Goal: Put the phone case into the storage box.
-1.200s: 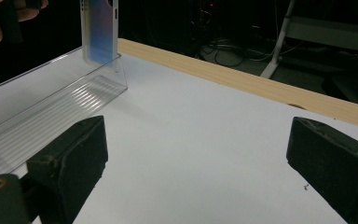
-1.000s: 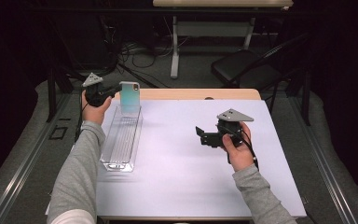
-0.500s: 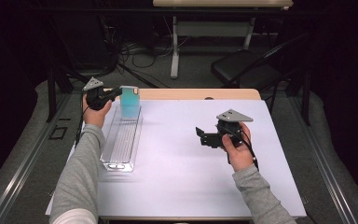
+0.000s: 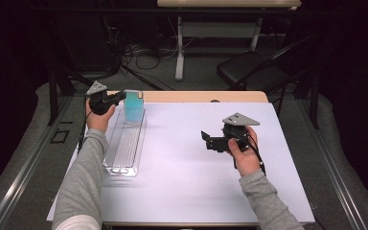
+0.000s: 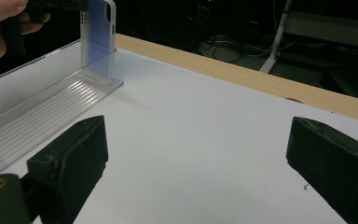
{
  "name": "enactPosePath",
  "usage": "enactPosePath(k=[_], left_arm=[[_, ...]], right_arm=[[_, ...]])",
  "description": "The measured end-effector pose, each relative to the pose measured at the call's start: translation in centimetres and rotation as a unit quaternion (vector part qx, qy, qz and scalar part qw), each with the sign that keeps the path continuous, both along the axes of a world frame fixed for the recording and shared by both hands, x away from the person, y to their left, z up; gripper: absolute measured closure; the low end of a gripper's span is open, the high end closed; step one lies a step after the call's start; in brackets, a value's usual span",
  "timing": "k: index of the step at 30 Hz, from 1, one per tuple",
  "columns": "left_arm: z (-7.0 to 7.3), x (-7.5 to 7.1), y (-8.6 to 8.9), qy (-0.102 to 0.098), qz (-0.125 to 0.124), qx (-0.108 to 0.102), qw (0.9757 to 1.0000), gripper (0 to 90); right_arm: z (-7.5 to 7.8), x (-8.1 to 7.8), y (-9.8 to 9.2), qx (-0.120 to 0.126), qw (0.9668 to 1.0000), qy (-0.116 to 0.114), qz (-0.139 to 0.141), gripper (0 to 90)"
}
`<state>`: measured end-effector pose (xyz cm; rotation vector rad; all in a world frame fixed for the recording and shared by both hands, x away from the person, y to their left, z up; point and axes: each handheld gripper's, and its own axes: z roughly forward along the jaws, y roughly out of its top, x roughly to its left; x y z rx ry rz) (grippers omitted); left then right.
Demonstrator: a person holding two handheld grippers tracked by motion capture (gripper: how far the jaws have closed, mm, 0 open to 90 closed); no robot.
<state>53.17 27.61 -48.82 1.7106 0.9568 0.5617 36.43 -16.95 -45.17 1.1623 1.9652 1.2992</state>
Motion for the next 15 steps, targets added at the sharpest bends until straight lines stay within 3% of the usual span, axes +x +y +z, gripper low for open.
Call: enactPosePath(k=[15], left_arm=[[-0.4, -0.06, 0.22, 0.001, -0.002, 0.003, 1.0, 84.2]], right_arm=[[-0.1, 0.03, 0.12, -0.001, 1.0, 0.003, 0.001, 5.4]])
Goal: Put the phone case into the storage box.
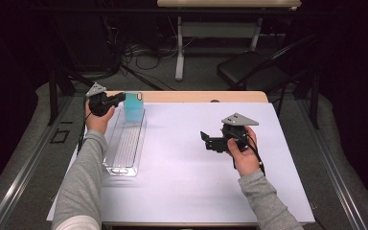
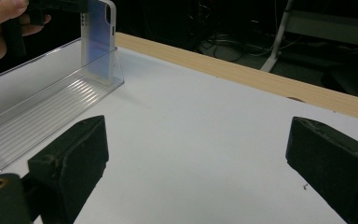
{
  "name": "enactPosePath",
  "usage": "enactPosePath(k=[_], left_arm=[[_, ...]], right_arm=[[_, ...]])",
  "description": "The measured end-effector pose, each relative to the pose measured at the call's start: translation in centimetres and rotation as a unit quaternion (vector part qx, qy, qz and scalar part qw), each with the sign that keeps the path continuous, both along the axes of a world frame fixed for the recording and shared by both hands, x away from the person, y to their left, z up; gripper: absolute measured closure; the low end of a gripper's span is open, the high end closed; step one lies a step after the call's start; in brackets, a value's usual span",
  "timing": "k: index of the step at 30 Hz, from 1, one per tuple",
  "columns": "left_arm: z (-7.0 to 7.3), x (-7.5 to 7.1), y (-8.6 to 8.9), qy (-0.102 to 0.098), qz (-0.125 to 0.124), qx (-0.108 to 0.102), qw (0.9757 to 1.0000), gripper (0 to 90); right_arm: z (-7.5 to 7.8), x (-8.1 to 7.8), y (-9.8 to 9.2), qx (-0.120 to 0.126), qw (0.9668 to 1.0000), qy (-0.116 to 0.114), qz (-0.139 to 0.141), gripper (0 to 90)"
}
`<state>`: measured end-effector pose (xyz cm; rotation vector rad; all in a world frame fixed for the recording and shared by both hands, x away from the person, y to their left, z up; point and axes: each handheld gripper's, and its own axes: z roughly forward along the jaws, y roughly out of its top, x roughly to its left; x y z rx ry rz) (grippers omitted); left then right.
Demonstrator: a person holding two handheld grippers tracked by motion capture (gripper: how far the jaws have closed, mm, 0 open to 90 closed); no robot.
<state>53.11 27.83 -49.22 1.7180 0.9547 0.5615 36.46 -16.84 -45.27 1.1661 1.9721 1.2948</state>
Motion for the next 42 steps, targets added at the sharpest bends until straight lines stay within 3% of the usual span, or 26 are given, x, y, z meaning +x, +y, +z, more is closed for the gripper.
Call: enactPosePath(k=[42], left_arm=[[-0.4, 0.2, 1.1, 0.015, 0.033, 0.001, 0.9993, 81.9]], right_arm=[[-0.1, 0.1, 0.1, -0.003, 1.0, 0.001, 0.002, 5.6]])
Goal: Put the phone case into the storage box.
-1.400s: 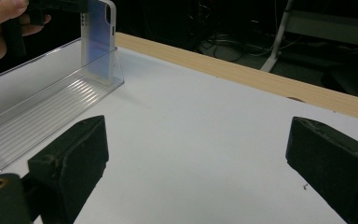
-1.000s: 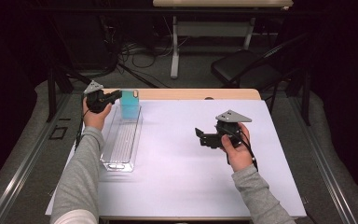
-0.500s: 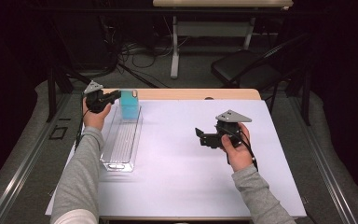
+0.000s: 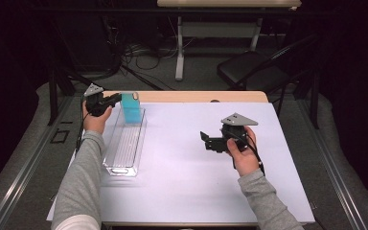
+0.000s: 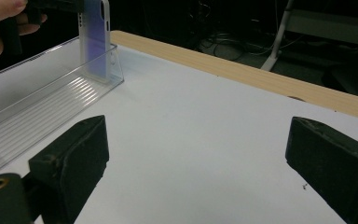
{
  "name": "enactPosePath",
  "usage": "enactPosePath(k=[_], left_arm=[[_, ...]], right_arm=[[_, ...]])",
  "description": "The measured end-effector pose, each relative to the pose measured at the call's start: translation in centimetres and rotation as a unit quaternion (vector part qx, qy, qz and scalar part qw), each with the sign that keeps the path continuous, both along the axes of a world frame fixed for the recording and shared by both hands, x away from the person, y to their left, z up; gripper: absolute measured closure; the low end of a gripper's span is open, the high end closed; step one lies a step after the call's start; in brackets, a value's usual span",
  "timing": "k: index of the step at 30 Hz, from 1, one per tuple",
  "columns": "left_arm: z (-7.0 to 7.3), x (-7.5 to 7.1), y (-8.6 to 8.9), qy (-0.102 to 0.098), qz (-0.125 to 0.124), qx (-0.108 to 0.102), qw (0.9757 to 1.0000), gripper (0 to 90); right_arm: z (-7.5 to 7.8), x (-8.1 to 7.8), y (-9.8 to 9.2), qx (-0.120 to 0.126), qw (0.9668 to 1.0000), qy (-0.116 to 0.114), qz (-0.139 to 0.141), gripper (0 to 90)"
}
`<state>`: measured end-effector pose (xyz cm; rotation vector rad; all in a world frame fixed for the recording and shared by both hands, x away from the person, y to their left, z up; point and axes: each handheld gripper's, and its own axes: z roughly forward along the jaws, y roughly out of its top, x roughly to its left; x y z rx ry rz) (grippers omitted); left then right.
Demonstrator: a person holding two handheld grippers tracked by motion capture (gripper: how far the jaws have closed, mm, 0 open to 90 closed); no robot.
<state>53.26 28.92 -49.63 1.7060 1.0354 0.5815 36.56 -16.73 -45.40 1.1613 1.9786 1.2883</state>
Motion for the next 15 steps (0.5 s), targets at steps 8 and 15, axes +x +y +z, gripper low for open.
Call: enactPosePath(k=[8, 15], left_arm=[[-0.16, 0.11, 0.08, 0.004, 0.006, -0.002, 1.0, 80.4], [-0.07, 0.08, 0.13, 0.002, 0.01, -0.002, 0.9999, 78.3]], right_arm=[[0.0, 0.0, -0.04, 0.001, 1.0, 0.001, -0.001, 5.6], [-0.03, 0.01, -0.04, 0.0, 1.0, 0.001, 0.0, 5.6]])
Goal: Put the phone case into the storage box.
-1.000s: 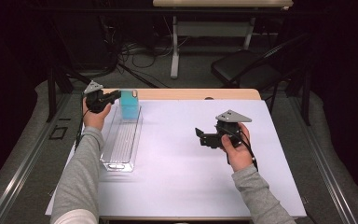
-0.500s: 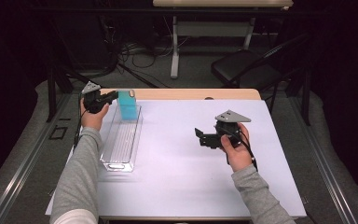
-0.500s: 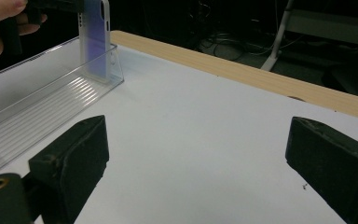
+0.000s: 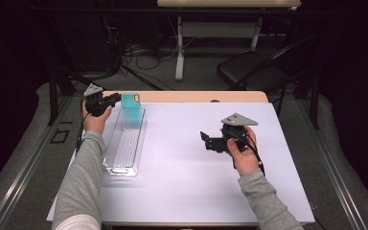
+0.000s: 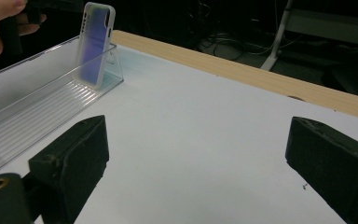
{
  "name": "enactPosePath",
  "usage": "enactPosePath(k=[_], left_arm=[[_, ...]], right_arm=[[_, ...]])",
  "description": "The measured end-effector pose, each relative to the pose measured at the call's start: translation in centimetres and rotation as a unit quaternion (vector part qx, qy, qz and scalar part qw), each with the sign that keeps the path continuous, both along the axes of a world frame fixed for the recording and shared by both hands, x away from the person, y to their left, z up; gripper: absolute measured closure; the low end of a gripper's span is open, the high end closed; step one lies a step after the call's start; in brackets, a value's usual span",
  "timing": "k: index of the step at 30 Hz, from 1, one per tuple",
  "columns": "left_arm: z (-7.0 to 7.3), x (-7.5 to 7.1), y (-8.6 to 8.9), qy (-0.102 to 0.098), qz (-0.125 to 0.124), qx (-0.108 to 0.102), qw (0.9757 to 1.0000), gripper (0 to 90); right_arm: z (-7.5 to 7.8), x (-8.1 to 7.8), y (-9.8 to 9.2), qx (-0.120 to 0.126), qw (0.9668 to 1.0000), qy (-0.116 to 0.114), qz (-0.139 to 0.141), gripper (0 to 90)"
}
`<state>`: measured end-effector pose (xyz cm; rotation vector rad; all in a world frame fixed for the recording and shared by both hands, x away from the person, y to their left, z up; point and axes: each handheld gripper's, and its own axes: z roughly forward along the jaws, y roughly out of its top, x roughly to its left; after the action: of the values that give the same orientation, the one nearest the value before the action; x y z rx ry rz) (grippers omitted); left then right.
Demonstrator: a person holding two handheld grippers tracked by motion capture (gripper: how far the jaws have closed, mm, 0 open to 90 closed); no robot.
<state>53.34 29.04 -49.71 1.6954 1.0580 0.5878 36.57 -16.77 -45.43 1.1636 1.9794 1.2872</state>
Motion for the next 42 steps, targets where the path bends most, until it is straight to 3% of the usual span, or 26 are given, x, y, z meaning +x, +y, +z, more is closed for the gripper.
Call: enactPosePath(k=[20, 25, 30, 42], left_arm=[[0.4, -0.3, 0.1, 0.02, 0.035, 0.005, 0.9992, 48.2], [0.7, -0.6, 0.0, 0.025, 0.043, 0.018, 0.9986, 45.3], [1.2, -0.8, 0.1, 0.016, 0.052, 0.01, 0.9985, 43.2], [1.7, -1.2, 0.4, 0.037, 0.076, 0.011, 0.9963, 37.2]], right_arm=[[-0.3, 0.0, 0.1, 0.002, 1.0, 0.003, 0.001, 5.6], [-0.3, 0.0, 0.2, 0.003, 1.0, 0.001, 0.002, 5.7], [-0.2, 0.1, 0.2, 0.004, 1.0, 0.001, 0.003, 5.8], [-0.2, 0.2, 0.1, 0.004, 1.0, -0.001, 0.005, 6.1]])
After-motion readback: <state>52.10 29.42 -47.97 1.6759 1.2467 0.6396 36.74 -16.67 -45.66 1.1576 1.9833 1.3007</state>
